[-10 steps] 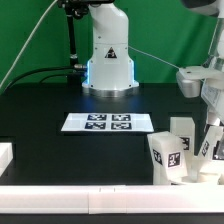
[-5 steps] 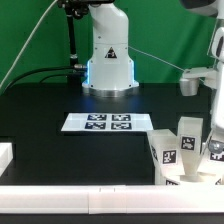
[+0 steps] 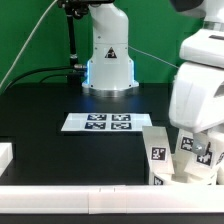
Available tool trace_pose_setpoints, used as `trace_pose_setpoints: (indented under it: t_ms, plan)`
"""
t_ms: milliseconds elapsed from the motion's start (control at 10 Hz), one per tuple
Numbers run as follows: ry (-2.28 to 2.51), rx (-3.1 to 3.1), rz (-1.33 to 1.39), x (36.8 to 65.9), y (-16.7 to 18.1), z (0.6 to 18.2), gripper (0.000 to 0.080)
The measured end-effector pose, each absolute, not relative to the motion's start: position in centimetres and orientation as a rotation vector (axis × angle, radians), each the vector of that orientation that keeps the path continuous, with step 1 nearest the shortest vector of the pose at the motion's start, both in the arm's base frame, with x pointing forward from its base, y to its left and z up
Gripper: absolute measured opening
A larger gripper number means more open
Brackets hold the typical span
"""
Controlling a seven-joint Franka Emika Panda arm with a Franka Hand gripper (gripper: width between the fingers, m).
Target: Assemble stool
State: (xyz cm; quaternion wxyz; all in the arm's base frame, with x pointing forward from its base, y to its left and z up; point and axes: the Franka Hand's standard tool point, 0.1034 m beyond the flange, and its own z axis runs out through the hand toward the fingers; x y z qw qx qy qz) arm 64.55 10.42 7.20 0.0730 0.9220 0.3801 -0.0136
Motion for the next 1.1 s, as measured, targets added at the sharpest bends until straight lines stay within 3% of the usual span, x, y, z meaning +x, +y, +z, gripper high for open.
trace_pose_setpoints:
  t_ms: [1100]
  plan:
    - [-0.186,3.074,0.076,65.46,10.20,7.04,0.0337]
